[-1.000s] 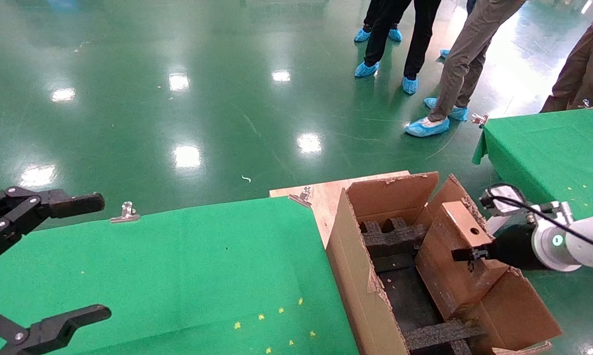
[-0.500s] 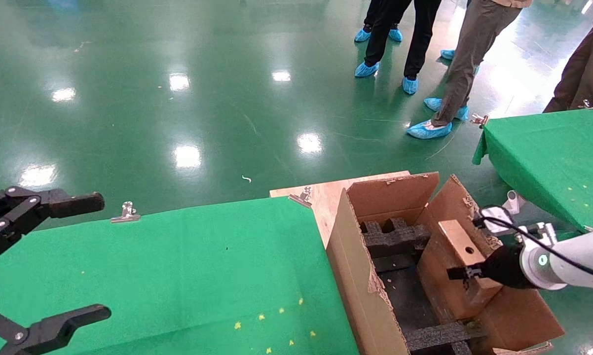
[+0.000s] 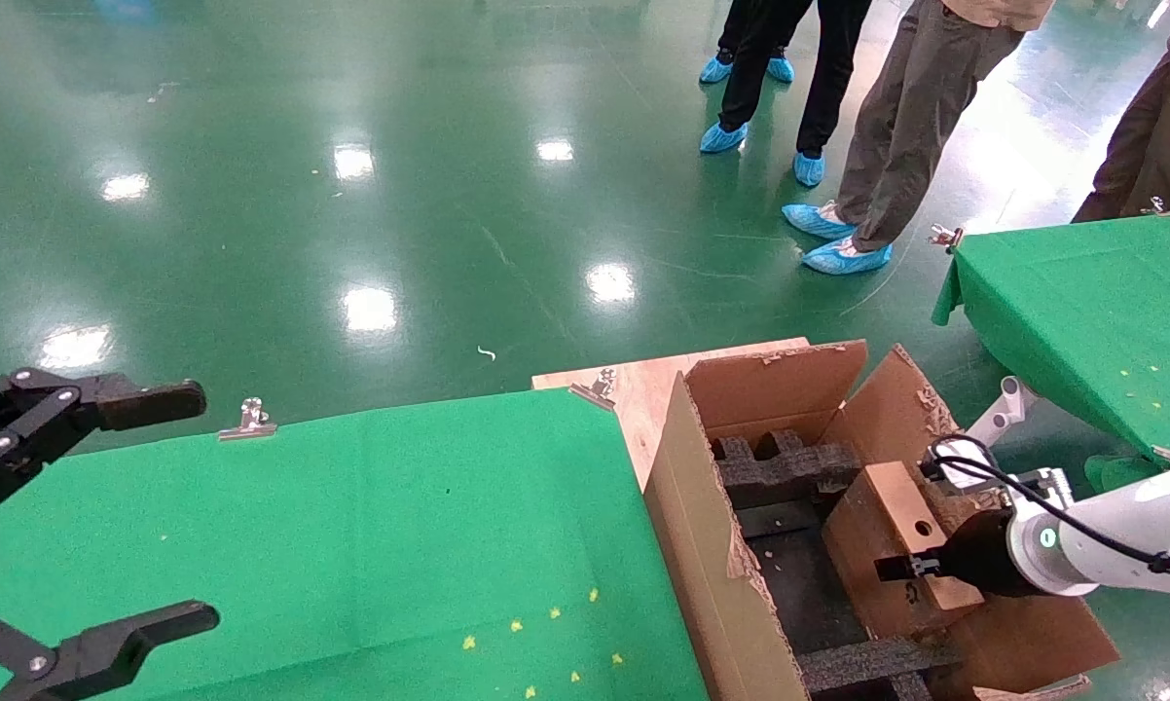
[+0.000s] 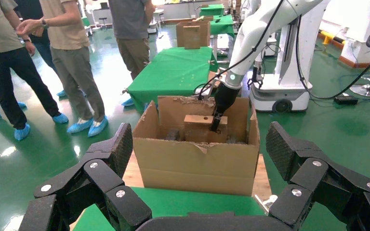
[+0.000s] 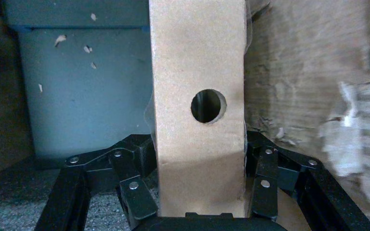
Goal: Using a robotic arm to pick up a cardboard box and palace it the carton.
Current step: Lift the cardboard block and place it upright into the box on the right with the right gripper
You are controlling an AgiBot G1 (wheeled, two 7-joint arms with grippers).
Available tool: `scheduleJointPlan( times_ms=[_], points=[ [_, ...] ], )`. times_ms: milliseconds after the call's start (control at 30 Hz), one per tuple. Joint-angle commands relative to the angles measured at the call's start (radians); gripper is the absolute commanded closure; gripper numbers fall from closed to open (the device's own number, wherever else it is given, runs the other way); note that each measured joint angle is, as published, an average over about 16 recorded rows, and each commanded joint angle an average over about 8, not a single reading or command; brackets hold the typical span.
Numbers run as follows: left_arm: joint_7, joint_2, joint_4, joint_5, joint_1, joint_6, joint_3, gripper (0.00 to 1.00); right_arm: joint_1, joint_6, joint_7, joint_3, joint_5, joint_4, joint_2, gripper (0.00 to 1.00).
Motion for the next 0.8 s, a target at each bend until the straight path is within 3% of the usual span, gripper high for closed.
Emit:
scheduleJointPlan(
  times_ms=[33,167,433,800],
  points=[
    [0.0,0.0,0.0,0.0,0.0,0.0,0.0,0.0,-0.013,0.003,-0.011,0.0,0.017,-0.016,-0.01,1.0],
    [0.0,0.0,0.0,0.0,0.0,0.0,0.0,0.0,-0.034,0.005,-0.04,0.006,0.053,-0.058,-0.032,0.97],
    [0.0,0.0,0.0,0.0,0.0,-0.001,0.0,0.0,-0.054,-0.002,-0.077,0.019,0.109,-0.1,-0.057,0.01],
    [0.0,0.0,0.0,0.0,0.0,-0.001,0.001,0.0,-0.05,-0.003,-0.074,0.02,0.107,-0.096,-0.055,0.0]
  ],
)
